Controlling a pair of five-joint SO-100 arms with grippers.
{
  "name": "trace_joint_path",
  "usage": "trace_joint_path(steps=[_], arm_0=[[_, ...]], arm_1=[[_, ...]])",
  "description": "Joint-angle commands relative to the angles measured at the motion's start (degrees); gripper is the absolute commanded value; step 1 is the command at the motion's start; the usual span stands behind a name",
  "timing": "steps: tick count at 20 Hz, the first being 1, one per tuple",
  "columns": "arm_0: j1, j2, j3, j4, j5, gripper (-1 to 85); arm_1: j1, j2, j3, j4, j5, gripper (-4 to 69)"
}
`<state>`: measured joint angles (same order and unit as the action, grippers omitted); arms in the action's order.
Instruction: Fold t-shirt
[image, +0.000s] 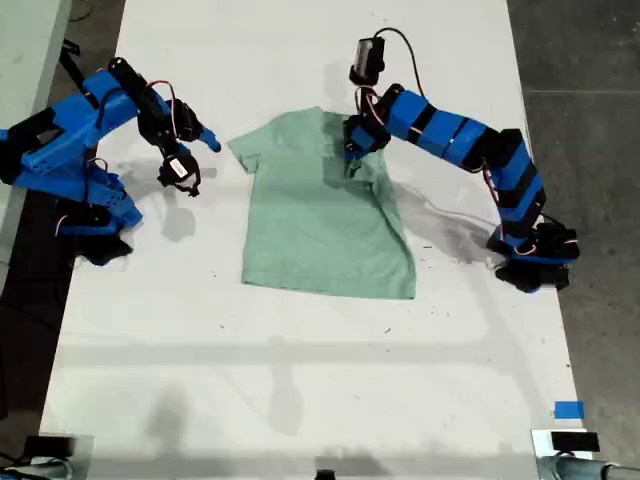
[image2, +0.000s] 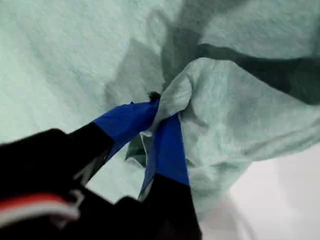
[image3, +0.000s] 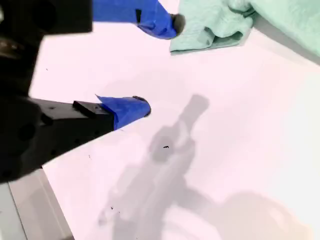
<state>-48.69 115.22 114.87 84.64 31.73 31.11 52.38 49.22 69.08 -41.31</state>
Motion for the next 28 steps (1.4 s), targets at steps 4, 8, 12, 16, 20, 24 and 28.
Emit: trace_joint_path(steps=[4, 8, 12, 16, 20, 24, 28], arm_0=[[1.49, -2.11, -7.56, -1.05, 0.44, 26.1], [1.76, -5.98, -11.60, -1.05, 0.44, 26.1], [2.20, -11.51, -17.49, -0.79, 0.44, 26.2], [1.05, -21.97, -24.61, -1.49, 0.79, 26.3], [-1.76, -32.96, -29.27, -4.75, 1.41, 26.4], [-4.83, -43.42, -32.70, -6.86, 1.58, 26.6], [-7.38, -55.99, -41.04, -5.80, 1.49, 26.6]], arm_1=[[-3.08, 8.53, -10.81, 5.89, -1.76, 27.3], [-3.34, 16.96, -10.11, 15.03, -1.32, 23.5], [-3.43, 21.27, -9.14, 19.42, -1.76, 21.2], [-4.92, 24.52, -5.10, 19.69, -1.23, 19.5], [-6.24, 28.39, 0.00, 19.69, -0.53, 17.7], [-7.47, 33.49, 5.62, 19.69, 0.62, 16.3], [-8.70, 40.43, 12.57, 19.25, 2.11, 15.1]])
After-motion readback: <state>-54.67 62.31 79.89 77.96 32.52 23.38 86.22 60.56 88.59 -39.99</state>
